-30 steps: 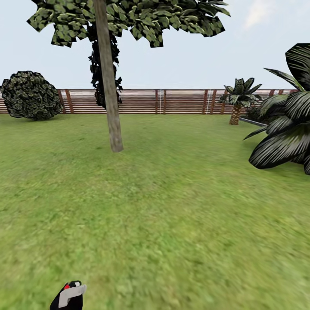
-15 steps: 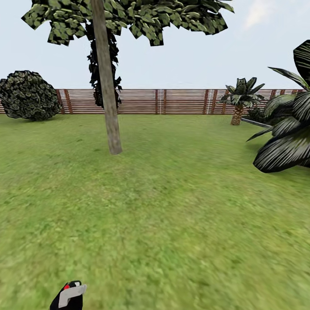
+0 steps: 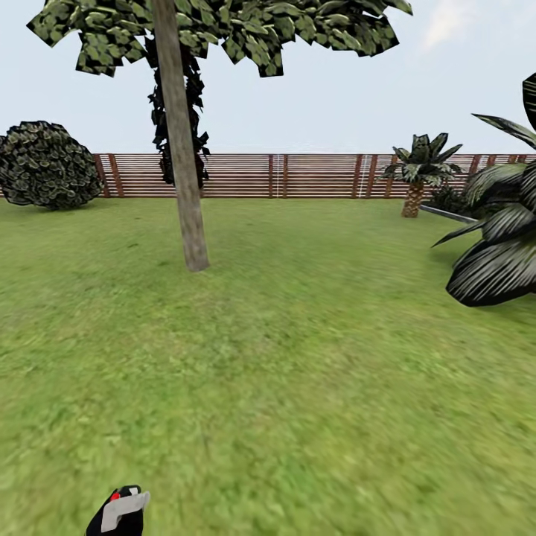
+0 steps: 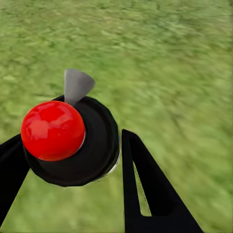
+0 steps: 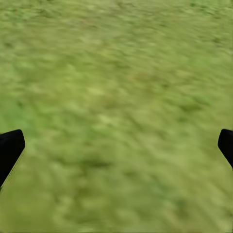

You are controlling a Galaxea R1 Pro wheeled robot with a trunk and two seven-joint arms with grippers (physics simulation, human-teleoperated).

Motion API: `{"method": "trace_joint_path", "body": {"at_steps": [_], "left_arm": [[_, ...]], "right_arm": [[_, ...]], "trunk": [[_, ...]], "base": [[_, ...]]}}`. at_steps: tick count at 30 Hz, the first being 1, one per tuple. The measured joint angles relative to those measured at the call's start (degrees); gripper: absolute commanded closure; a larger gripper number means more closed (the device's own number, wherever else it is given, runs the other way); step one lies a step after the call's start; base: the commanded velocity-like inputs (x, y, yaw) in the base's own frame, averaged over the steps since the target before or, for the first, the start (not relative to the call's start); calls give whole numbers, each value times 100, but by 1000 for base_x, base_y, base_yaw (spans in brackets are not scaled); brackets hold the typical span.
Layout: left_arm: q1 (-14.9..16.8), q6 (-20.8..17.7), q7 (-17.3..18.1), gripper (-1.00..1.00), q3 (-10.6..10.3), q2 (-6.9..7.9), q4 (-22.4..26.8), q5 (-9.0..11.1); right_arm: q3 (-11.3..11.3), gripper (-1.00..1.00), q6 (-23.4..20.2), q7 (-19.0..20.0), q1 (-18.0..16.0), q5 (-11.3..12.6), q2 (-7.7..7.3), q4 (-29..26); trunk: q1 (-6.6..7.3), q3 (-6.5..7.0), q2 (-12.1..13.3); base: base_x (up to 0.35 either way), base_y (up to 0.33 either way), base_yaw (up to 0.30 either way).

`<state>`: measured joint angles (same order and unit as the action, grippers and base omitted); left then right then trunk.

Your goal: In the garden, pick up the pesticide atomizer on the floor and spray pesticide onto both trees until each tree trunk is fully covered.

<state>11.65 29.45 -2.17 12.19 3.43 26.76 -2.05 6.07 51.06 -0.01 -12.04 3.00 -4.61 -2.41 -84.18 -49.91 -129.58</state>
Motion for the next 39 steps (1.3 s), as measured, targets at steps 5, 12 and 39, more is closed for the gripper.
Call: {"method": "trace_joint_path", "body": {"at_steps": [5, 12, 39], "left_arm": [[0, 0, 0, 100, 4, 0, 0, 1], [0, 7, 6, 100, 8, 17, 4, 0], [0, 1, 16, 100, 7, 25, 9, 0]], "right_arm": [[-1, -100, 2, 0, 0, 1, -1, 0], [0, -100, 2, 0, 0, 0, -3, 0], [0, -100, -5, 0, 0, 1, -2, 0]], "trunk": [[0, 0, 0], [0, 0, 0], [0, 0, 0]], "base": [[340, 0, 0], [340, 0, 0], [340, 0, 0]]}}
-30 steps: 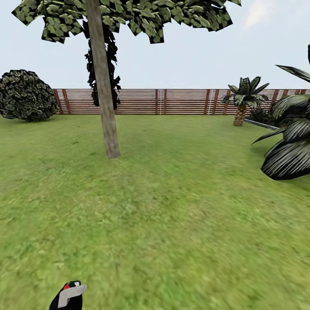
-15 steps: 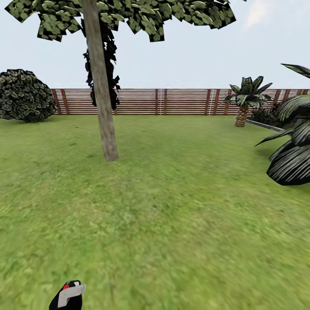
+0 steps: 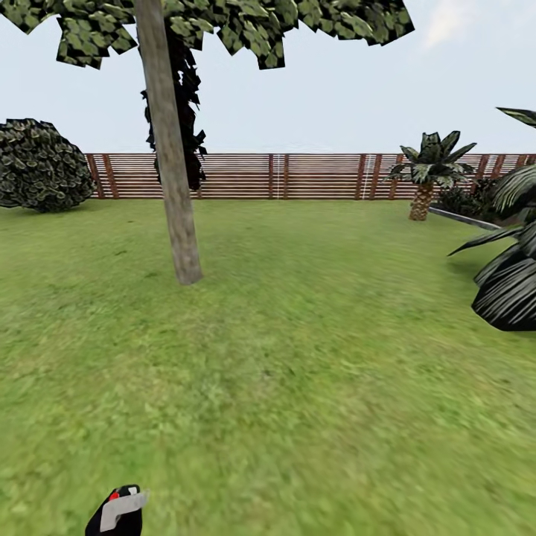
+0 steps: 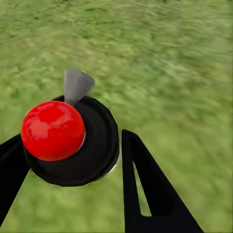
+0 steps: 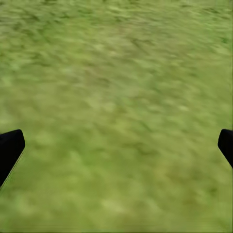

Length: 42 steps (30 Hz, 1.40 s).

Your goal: In the garden, pick up the pesticide atomizer on the floor and spray pesticide onto both trees until each tree trunk is fully covered.

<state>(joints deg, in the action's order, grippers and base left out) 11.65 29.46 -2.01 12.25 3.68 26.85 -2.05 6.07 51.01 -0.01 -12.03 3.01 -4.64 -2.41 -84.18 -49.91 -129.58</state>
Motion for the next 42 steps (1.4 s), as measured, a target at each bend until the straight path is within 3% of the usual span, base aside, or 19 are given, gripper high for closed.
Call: {"method": "trace_joint_path", "body": {"at_steps": [42], "left_arm": [[0, -7, 31, 100, -9, 10, -19, 24]], "right_arm": [[28, -100, 5, -27, -2, 18, -4, -63]], "trunk": [[0, 0, 0]], "base": [[340, 0, 0]]}}
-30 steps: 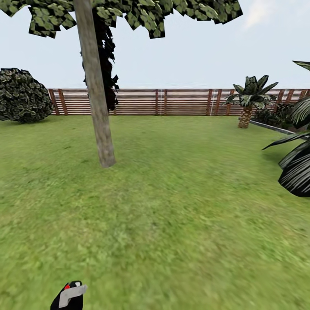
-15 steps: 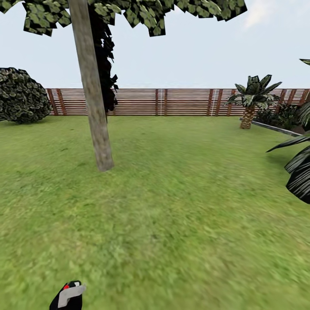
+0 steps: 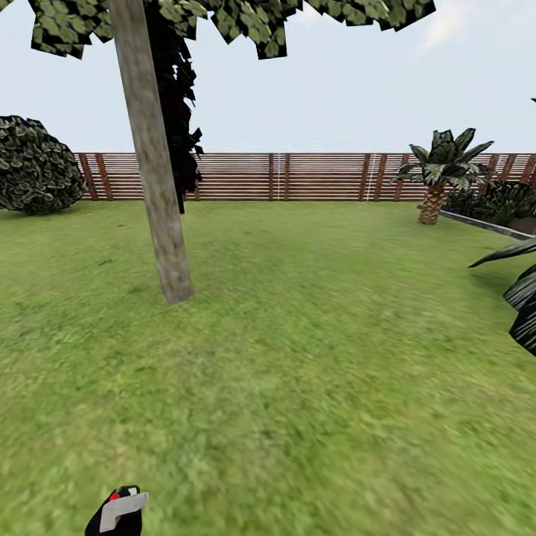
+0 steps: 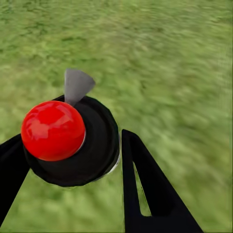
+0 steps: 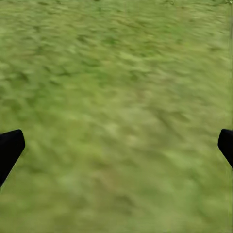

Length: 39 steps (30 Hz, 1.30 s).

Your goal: In the garden, pick up the pesticide atomizer on the floor and spray pesticide onto both trees until each tree trunk is fully covered.

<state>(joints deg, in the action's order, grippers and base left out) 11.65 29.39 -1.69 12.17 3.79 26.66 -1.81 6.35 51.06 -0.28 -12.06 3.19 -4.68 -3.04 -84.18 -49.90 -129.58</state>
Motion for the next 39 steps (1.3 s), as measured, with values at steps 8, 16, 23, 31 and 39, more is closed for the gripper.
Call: {"method": "trace_joint_path", "body": {"at_steps": [8, 16, 23, 31, 39], "left_arm": [[0, 4, 8, 100, -3, -19, -39, -4], [0, -3, 3, 100, -1, -9, -32, -2], [-1, 0, 1, 100, 0, -13, -30, -3], [-1, 3, 0, 100, 0, -17, -32, -6], [-2, 3, 7, 100, -3, -35, -45, -5]], "right_arm": [[-14, -100, 6, 42, -4, -33, -10, -1083], [-30, -100, -5, 59, -4, -41, -63, -1072], [-4, -100, 1, 8, -5, -31, -10, -1042], [-27, -100, -9, 33, -5, -46, 2, -1037], [-30, -100, 2, 36, -5, -46, 1, -1041]], "trunk": [[0, 0, 0], [0, 0, 0], [0, -15, 0], [0, -66, 0], [0, -112, 0]], "base": [[340, 0, 0], [340, 0, 9], [340, 0, 205], [340, 0, 208], [340, 14, 228]]}}
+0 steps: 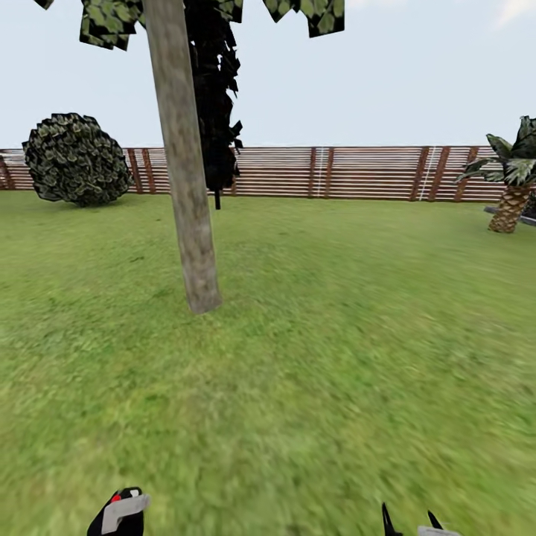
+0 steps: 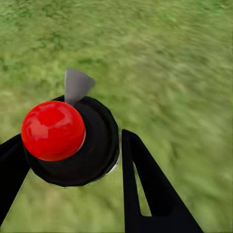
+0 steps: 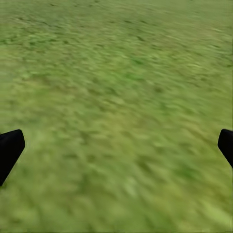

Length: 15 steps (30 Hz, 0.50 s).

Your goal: In the garden, pick up the pesticide atomizer on the floor and spray pesticide onto both trees until each tree trunk is fully covered.

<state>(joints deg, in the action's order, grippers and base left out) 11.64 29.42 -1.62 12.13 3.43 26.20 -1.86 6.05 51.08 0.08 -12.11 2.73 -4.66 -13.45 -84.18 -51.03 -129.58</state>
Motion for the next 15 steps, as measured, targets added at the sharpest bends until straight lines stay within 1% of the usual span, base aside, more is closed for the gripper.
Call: {"method": "trace_joint_path", "body": {"at_steps": [7, 10, 15], "left_arm": [[0, 0, -2, 100, 3, -20, -11, -2], [1, 0, -6, 100, 3, -25, -18, 3], [1, 0, -7, 100, 0, -26, -22, 2]], "right_arm": [[-6, -100, -1, 0, 0, 0, -4, 0], [-8, -100, 14, 4, 1, -3, -11, -1], [-9, -100, 27, 14, 1, -22, -53, 5]], "trunk": [[0, -40, 0], [0, -52, 0], [0, -57, 0]], "base": [[328, 122, 226], [310, 161, 77], [307, 167, 15]]}}
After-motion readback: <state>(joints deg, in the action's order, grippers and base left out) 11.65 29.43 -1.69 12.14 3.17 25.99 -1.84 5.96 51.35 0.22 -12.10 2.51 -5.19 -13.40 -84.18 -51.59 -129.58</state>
